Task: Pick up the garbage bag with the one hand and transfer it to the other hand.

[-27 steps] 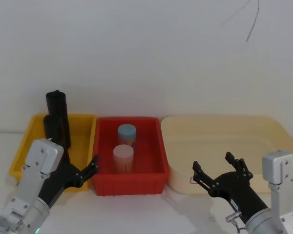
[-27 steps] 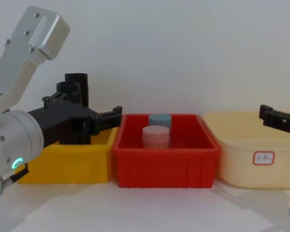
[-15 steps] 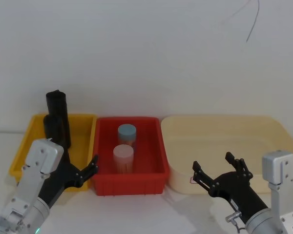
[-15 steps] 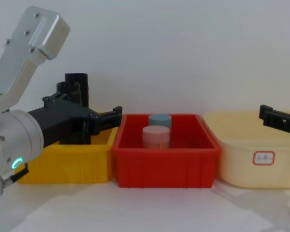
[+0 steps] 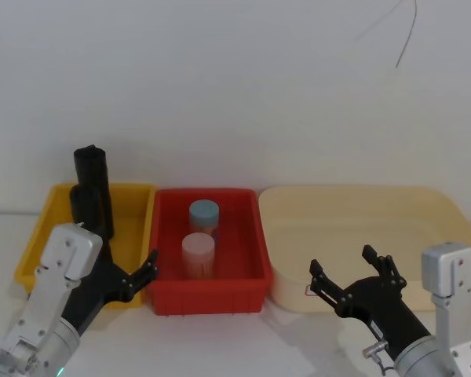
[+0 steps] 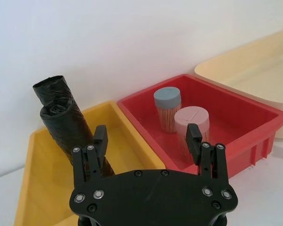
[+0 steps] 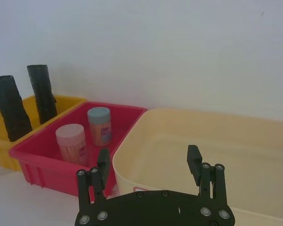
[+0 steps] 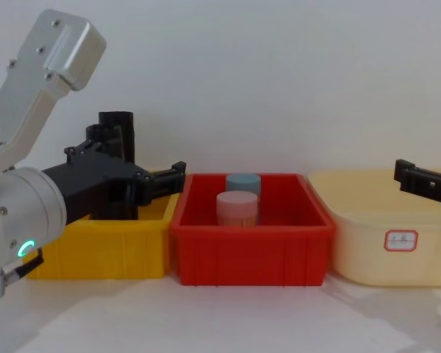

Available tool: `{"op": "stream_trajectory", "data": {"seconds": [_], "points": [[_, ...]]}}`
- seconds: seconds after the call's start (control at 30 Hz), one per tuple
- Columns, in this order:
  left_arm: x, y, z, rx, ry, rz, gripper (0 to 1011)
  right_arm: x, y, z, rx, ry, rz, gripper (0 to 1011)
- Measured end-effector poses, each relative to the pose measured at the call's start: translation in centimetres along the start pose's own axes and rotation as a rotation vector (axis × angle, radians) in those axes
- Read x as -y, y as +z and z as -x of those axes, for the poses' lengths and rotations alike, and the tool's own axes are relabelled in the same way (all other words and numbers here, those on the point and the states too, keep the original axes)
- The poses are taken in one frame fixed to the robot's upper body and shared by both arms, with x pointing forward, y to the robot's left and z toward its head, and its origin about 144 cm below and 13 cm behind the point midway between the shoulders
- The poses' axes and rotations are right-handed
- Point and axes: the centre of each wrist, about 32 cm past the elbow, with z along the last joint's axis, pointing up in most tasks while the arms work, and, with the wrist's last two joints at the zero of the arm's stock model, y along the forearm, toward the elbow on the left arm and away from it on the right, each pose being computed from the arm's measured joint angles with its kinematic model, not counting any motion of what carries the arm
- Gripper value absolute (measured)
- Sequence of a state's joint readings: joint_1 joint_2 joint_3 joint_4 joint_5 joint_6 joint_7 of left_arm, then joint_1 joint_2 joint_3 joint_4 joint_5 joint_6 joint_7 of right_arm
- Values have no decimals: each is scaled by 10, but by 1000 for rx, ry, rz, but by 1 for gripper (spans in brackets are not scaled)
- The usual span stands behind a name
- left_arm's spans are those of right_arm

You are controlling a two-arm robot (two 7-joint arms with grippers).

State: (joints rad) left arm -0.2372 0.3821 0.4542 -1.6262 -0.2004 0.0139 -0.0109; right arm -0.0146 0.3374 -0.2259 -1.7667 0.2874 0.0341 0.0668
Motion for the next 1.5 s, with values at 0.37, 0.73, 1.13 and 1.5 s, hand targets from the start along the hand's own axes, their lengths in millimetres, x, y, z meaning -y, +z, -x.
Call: {"op": "stream_trajectory", "data": {"seconds": [0.37, 0.73, 1.13, 1.5], "points": [[0, 0, 0, 0, 0, 0, 1001, 0, 0, 0, 0, 0, 0, 1000], [-2, 0, -2, 7, -3, -2, 1002, 0, 0, 0, 0, 0, 0, 1000], [-16, -1, -22, 18, -8, -25, 1002, 0, 0, 0, 0, 0, 0, 1000], [-20, 3, -42, -4, 20, -55, 1002, 0, 0, 0, 0, 0, 0, 1000]]}}
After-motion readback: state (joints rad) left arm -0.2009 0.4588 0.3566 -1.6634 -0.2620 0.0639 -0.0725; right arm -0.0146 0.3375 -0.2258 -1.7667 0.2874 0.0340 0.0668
